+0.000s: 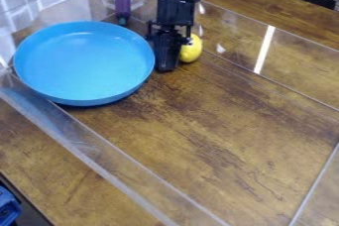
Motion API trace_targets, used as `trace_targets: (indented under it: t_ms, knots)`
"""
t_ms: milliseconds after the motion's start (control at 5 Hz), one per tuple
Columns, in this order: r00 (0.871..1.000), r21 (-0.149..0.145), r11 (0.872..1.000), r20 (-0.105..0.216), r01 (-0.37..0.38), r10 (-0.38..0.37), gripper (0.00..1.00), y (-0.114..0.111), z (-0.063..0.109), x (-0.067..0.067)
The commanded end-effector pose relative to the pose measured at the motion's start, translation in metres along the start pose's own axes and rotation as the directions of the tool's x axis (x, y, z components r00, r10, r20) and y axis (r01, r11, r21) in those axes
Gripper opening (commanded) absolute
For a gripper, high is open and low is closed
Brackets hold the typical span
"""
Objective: Move the carrot to the right side
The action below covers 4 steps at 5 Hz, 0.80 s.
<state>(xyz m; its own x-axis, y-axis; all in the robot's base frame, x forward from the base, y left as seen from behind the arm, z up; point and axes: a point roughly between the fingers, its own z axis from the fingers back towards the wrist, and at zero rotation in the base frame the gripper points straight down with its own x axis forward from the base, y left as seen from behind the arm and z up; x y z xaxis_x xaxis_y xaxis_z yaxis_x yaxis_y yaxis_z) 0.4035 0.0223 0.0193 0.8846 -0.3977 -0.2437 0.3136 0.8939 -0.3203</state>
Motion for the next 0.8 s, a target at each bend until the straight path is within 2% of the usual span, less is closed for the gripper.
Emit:
trace_targets:
  t_ms: [0, 400, 600]
  knots:
    - [0.998, 0.034, 0.999, 0.063, 0.015, -0.017, 0.0, -0.018, 0.028, 0.002]
    - [0.998, 0.014, 1.0, 0.061, -0.004, 0.003, 0.0, -0.019, 0.04, -0.006]
    - [0.998, 0.02, 1.0, 0.059, 0.008, -0.009, 0.0, -0.025, 0.043, -0.013]
